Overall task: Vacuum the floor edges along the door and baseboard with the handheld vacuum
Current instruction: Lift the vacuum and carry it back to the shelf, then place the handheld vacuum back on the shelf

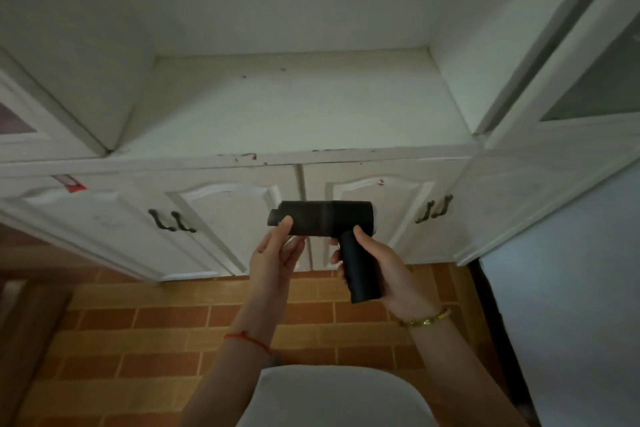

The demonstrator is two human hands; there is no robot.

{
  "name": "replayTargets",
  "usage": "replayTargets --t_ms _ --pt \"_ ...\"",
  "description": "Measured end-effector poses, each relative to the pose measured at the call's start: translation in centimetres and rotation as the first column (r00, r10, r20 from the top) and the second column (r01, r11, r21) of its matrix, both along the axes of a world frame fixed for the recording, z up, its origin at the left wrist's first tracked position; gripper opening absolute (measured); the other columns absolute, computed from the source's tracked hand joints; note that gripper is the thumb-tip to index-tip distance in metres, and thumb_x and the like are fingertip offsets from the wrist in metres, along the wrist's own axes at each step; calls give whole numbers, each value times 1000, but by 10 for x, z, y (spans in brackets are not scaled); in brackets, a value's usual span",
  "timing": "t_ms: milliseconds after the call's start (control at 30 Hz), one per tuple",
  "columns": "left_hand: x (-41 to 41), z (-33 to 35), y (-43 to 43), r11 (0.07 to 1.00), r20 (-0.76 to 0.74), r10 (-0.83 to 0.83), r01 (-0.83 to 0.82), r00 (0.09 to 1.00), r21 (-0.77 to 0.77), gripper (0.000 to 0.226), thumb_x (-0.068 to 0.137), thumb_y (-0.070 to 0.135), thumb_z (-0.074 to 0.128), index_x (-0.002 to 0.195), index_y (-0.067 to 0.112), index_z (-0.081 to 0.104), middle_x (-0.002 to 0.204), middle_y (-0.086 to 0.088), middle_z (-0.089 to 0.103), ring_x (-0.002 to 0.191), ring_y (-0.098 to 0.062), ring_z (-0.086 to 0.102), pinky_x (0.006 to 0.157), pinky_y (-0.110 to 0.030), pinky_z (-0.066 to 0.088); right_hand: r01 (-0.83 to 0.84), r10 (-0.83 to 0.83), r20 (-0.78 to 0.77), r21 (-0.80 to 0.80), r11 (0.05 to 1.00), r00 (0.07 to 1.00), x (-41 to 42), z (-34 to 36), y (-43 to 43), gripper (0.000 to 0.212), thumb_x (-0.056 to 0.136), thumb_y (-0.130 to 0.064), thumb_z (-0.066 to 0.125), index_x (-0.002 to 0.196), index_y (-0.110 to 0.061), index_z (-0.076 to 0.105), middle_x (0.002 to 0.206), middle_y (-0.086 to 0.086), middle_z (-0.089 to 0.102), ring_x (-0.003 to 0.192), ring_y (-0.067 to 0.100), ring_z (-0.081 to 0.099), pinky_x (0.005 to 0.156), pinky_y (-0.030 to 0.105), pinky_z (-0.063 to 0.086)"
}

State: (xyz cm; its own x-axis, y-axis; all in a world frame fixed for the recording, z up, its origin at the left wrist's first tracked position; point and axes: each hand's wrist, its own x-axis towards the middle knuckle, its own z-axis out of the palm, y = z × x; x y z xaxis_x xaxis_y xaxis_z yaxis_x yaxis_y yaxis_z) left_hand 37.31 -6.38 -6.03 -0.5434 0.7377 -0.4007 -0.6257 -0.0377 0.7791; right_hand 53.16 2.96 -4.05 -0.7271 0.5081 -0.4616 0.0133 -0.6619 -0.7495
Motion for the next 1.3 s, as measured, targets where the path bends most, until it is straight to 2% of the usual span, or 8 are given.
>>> replayTargets --t_ms 67,333,700,800,933,1067,1200,1300 --pt "-37 5 -16 1000 -4 25 -25 1000 4 43 70 44 81 105 20 77 118 -12 71 112 -22 68 93 -26 55 -9 9 -11 -8 1000 1000 -41 1 -14 47 89 -45 60 110 -3 68 86 13 66 70 22 61 66 31 52" --pt "-158 20 -68 995 -59 97 -97 994 -8 64 66 41 83 115 4 66 117 -16 71 114 -24 67 98 -28 53 -36 36 -59 -4 999 998 -169 8 -54 59 88 -44 60 122 5 59 87 13 66 67 22 59 63 31 51" --pt "-231 29 -74 988 -79 152 -153 985 -8 63 72 46 78 122 8 65 116 -11 73 112 -19 69 100 -29 49 -133 132 18 161 978 991 -242 16 -56 44 91 -50 59 115 -14 69 109 18 71 85 27 68 77 35 56" --pt "-248 30 -61 983 -66 178 -180 982 -22 67 69 48 79 122 10 65 116 -10 74 111 -19 70 97 -27 52 -154 131 96 279 948 987 -257 21 -44 43 89 -52 59 112 -18 70 105 14 73 88 28 70 79 34 56" --pt "-272 38 -38 981 -67 190 -193 979 -33 59 69 48 78 116 14 69 113 -9 75 109 -19 70 96 -29 50 -106 37 170 417 903 985 -279 30 -24 44 81 -55 64 98 -15 73 89 5 75 85 19 73 68 22 56" --pt "-291 49 -7 981 -98 191 -193 977 -15 61 71 49 77 120 14 66 112 -8 75 107 -17 71 93 -25 54 -126 -41 262 588 799 964 -302 32 7 48 86 -54 61 88 -6 69 85 14 71 81 27 70 71 38 58" --pt "-307 60 28 985 -93 173 -173 981 8 54 82 43 73 126 15 62 116 -5 74 110 -14 70 103 -30 47 -89 -94 254 623 778 963 -323 36 44 42 86 -52 62 85 -12 71 73 1 73 67 14 71 55 22 54" --pt "-321 69 60 989 -78 139 -134 987 70 35 91 36 66 121 19 64 120 -3 72 114 -12 67 106 -28 44 -83 -99 245 635 768 964 -342 39 73 38 88 -51 61 84 -14 72 72 -4 74 66 10 71 56 16 52"
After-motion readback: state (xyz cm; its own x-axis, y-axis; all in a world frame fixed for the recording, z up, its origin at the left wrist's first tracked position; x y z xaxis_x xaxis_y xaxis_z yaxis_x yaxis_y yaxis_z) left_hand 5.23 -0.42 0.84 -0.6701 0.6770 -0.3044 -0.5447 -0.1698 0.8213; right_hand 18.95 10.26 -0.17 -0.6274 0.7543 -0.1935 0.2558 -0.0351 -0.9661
